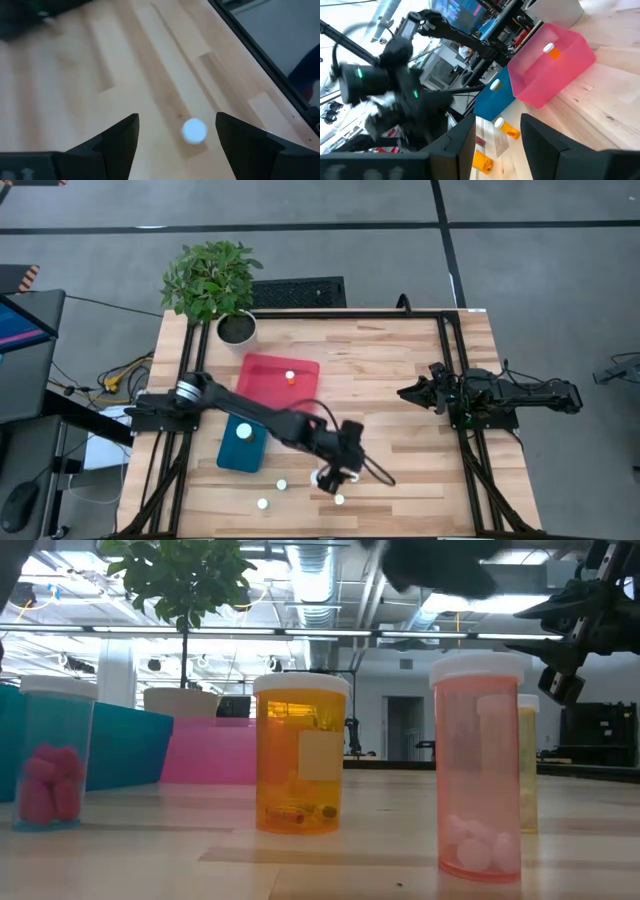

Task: Pick and place medicine bottles into bin by pill shape (circle, oval)
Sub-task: Put the yellow tablet bottle into the red bin

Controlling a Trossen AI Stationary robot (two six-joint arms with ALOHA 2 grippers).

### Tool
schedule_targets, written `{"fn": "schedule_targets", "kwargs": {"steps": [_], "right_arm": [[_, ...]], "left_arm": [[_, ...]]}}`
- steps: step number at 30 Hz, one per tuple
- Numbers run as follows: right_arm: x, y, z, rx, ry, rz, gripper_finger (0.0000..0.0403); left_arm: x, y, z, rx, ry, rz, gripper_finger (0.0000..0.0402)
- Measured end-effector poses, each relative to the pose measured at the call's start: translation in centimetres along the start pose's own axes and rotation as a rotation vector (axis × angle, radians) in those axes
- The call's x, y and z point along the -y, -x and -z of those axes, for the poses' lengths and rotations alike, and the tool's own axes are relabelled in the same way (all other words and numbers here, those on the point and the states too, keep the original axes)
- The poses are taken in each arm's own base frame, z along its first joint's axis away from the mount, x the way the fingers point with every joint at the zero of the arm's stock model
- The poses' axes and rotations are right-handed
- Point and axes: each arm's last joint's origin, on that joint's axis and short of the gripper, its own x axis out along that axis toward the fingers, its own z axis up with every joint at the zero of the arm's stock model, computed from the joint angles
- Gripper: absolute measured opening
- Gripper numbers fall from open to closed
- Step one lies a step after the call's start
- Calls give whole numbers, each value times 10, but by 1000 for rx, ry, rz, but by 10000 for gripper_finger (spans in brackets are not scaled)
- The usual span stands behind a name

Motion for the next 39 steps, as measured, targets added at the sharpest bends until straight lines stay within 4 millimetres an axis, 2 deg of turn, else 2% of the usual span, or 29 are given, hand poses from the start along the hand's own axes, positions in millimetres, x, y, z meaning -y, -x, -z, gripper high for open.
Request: {"fn": "schedule_targets", "kwargs": {"steps": [5,10,18,31,36,39], "right_arm": [[0,0,0,-2,0,-1,167],[0,0,0,-3,0,-1,166],[0,0,0,-3,0,-1,166],[0,0,0,-4,0,1,165],[0,0,0,-4,0,1,165],[0,0,0,-4,0,1,164]], "left_arm": [[19,-44,7,-17,-16,26,257],[26,-66,23,-98,-16,16,257],[24,-66,29,-158,-39,28,246],[18,-67,28,-131,-24,46,122],[15,-65,24,-122,15,39,102],[6,-51,11,-117,79,20,108]]}}
